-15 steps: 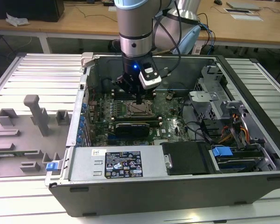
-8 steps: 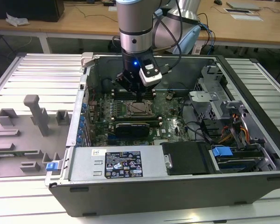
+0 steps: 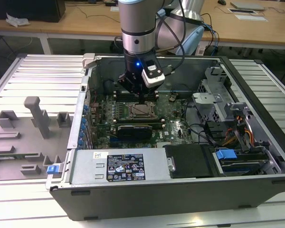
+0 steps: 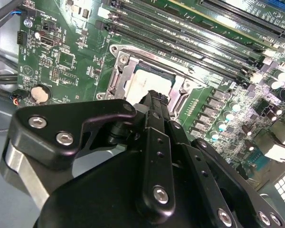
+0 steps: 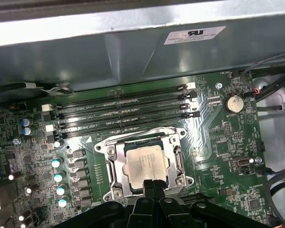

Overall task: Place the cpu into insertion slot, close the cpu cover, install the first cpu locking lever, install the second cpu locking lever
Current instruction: 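Install the first cpu locking lever, then install the second cpu locking lever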

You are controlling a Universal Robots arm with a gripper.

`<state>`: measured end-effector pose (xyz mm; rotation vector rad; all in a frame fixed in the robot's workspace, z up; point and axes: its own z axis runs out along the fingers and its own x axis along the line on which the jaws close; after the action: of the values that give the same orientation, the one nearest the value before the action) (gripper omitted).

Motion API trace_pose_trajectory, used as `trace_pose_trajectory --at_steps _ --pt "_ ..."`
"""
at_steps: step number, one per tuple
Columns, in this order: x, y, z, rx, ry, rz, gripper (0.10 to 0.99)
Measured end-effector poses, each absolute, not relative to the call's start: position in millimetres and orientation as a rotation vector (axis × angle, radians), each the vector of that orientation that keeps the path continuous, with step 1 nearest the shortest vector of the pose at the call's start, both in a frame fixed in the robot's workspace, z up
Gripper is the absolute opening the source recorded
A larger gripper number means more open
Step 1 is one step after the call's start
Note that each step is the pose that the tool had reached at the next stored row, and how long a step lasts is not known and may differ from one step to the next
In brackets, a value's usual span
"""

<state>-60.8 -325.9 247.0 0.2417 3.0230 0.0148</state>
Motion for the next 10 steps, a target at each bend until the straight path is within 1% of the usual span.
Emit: trace_pose_trajectory --at_steps 10 --pt "-60.8 -325.9 252.9 0.242 3.023 0.015 0.106"
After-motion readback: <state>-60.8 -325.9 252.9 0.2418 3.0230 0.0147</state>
